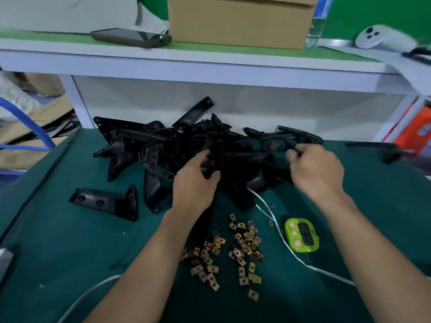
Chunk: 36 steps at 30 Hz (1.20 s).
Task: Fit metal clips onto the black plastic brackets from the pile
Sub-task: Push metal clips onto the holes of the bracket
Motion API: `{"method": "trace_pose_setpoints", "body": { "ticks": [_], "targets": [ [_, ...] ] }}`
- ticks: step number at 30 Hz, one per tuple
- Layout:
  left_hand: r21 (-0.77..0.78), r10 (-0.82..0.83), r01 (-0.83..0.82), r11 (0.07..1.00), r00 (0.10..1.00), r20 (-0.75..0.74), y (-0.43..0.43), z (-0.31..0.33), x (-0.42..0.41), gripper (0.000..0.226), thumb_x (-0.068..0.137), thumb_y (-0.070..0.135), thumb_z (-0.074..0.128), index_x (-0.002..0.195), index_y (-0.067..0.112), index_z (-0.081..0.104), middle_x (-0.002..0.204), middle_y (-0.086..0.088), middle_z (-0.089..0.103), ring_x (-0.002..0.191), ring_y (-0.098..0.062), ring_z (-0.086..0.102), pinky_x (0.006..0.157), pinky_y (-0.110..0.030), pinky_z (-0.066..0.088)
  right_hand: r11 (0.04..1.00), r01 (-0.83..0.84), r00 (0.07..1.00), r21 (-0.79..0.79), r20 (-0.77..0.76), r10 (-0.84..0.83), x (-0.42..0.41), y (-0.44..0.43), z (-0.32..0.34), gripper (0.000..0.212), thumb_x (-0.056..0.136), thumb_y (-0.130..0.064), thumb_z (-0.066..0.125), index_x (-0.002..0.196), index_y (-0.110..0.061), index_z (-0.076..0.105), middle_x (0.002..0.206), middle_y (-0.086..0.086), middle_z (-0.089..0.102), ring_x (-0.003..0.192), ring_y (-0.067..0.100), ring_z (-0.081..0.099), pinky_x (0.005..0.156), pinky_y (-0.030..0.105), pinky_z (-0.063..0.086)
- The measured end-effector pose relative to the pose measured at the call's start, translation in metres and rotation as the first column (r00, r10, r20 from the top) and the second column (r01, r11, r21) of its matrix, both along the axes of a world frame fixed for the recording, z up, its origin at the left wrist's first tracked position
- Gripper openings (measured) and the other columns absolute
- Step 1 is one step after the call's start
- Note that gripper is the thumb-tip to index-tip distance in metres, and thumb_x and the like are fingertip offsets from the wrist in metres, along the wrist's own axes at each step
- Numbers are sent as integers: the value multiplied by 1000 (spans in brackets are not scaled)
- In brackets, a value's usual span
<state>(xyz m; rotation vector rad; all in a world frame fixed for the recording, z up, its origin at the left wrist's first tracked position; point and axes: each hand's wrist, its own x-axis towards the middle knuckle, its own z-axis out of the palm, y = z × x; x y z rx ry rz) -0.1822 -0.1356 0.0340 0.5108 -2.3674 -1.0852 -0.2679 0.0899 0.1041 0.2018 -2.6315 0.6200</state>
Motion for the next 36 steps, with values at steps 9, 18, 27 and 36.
{"method": "trace_pose_setpoints", "body": {
  "ticks": [9,18,27,36],
  "targets": [
    [23,-301,305,952,947,-107,55,29,96,75,79,53,75,144,57,39,151,36,35,134,14,36,105,-12,32,707,-42,881,-706,307,360,96,30,3,19,72,-39,68,72,-21,76,58,-6,66,53,8,58,48,18,42],
    [533,-258,233,813,966,-29,69,-9,137,20,86,17,76,79,35,81,58,7,67,48,-10,55,52,-28,45,67,398,498,-915,277,822,138,46,-58,55,86,-56,56,107,-8,73,103,17,74,86,27,74,66,33,59],
    [-415,-458,326,850,846,-274,103,-32,149,40,85,15,73,124,21,72,128,12,69,117,0,64,98,-20,52,49,324,650,-945,260,714,172,0,-80,43,80,-26,81,119,-24,64,100,16,75,83,23,73,64,29,57],
    [23,-266,282,959,928,-260,98,-14,148,65,86,57,65,146,46,45,148,29,45,137,-1,46,108,-13,35,384,126,65,-915,394,917,149,41,-74,11,82,-16,68,87,-11,77,73,21,68,47,24,59,41,24,45]
  ]
}}
